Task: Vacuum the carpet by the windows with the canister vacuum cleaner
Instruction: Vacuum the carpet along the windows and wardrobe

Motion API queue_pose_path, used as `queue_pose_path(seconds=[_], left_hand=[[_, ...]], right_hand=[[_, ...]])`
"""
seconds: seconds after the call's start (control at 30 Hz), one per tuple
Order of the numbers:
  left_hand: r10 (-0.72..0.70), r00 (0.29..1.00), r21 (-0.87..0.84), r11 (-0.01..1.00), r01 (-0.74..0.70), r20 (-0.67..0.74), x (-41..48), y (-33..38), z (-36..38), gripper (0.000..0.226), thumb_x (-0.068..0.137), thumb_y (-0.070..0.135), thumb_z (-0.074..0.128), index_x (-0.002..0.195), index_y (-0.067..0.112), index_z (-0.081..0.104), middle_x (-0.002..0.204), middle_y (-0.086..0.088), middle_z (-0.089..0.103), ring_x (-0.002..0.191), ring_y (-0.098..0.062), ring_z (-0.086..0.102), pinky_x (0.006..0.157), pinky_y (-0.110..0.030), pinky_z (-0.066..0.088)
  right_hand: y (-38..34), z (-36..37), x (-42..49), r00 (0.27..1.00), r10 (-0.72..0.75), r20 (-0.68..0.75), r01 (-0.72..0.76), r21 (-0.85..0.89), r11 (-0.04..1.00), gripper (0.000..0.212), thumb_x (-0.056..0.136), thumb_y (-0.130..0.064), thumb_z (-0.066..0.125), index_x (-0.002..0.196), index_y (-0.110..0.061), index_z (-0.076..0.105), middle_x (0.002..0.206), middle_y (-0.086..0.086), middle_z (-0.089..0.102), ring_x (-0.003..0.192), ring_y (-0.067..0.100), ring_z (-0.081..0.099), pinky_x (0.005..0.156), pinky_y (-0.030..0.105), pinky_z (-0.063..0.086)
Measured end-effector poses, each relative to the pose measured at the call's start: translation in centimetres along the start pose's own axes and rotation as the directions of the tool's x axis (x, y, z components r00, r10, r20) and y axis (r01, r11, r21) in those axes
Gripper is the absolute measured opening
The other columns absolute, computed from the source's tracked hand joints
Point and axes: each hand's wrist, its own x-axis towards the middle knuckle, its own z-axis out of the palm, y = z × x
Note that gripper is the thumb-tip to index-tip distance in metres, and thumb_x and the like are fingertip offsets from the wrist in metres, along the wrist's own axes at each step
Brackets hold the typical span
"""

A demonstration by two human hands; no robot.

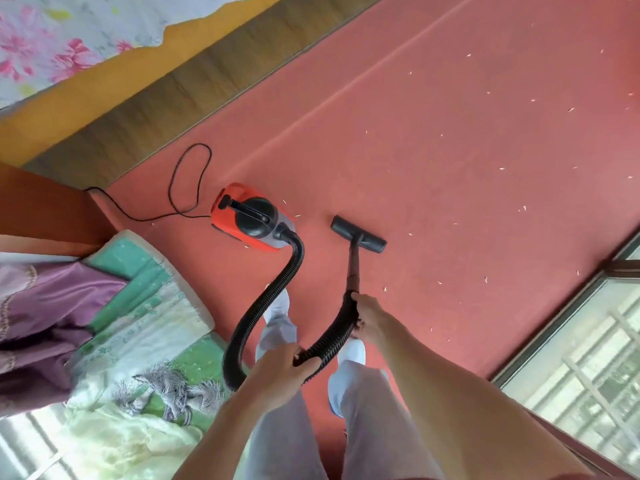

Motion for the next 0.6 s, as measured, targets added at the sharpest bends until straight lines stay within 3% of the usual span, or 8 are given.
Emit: queue_pose_path(seconds=[0.1, 0.2, 0.27, 0.33, 0.47, 0.6], left_hand=[[0.007, 0.999, 0.024, 1.000, -0.008, 0.036, 2.3, 0.6, -0.8, 0.037, 0.086, 0.056, 0.053, 0.072, 0.022, 0.055, 0.058, 0.006, 0.053, 0.055, -0.012, 0.053, 0.060, -0.035, 0.045], [0.037, 0.999, -0.079, 0.996, -0.034, 0.036, 4.5, 1.7, -2.3, 0.038, 0.077, 0.062, 0.051, 0.068, 0.025, 0.055, 0.059, 0.005, 0.058, 0.056, -0.017, 0.057, 0.068, -0.046, 0.055], [0.056, 0.998, -0.114, 0.992, -0.051, 0.040, 5.4, 2.6, -3.8, 0.034, 0.079, 0.059, 0.053, 0.071, 0.025, 0.055, 0.059, 0.004, 0.059, 0.056, -0.019, 0.059, 0.061, -0.040, 0.055], [0.070, 0.997, -0.089, 0.994, -0.066, 0.042, 5.8, 3.2, -5.4, 0.033, 0.081, 0.057, 0.054, 0.068, 0.027, 0.053, 0.059, 0.006, 0.059, 0.054, -0.016, 0.057, 0.054, -0.028, 0.045], [0.056, 0.995, 0.031, 0.998, -0.059, 0.083, 5.0, 3.3, -8.7, 0.047, 0.072, 0.062, 0.051, 0.062, 0.016, 0.053, 0.059, -0.001, 0.061, 0.058, -0.016, 0.059, 0.060, -0.030, 0.041], [0.006, 0.973, -0.050, 0.999, 0.006, 0.232, 3.4, 2.8, -11.5, 0.059, 0.072, 0.062, 0.059, 0.084, 0.005, 0.067, 0.067, -0.005, 0.069, 0.059, -0.017, 0.065, 0.064, -0.032, 0.051]], right_hand=[[-2.7, 1.4, 1.6, 0.996, -0.064, -0.058, 0.064, -0.007, 0.998, 0.013, 0.099, -0.018, 0.051, 0.093, -0.008, 0.058, 0.080, 0.010, 0.058, 0.063, 0.020, 0.056, 0.054, 0.028, 0.047], [-5.6, 2.5, 3.0, 0.985, -0.129, -0.113, 0.124, -0.051, 0.991, 0.022, 0.094, -0.022, 0.058, 0.106, -0.004, 0.063, 0.088, 0.014, 0.064, 0.066, 0.023, 0.060, 0.055, 0.029, 0.048], [-6.9, 3.2, 3.5, 0.977, -0.156, -0.142, 0.153, -0.038, 0.988, 0.025, 0.093, -0.023, 0.061, 0.109, -0.003, 0.063, 0.093, 0.015, 0.065, 0.066, 0.023, 0.061, 0.053, 0.029, 0.047], [-7.7, 4.0, 3.5, 0.974, -0.165, -0.154, 0.160, -0.043, 0.986, 0.028, 0.093, -0.023, 0.061, 0.111, -0.002, 0.063, 0.094, 0.016, 0.065, 0.067, 0.023, 0.061, 0.054, 0.029, 0.048], [-6.9, 5.3, 2.3, 0.979, -0.126, -0.163, 0.115, -0.078, 0.990, 0.035, 0.089, -0.024, 0.064, 0.113, 0.001, 0.065, 0.098, 0.018, 0.069, 0.074, 0.028, 0.065, 0.063, 0.033, 0.051], [-4.5, 6.3, -1.6, 0.993, -0.055, -0.106, 0.040, -0.135, 0.990, 0.024, 0.091, -0.020, 0.059, 0.104, -0.001, 0.062, 0.081, 0.015, 0.064, 0.059, 0.022, 0.058, 0.048, 0.023, 0.045]])
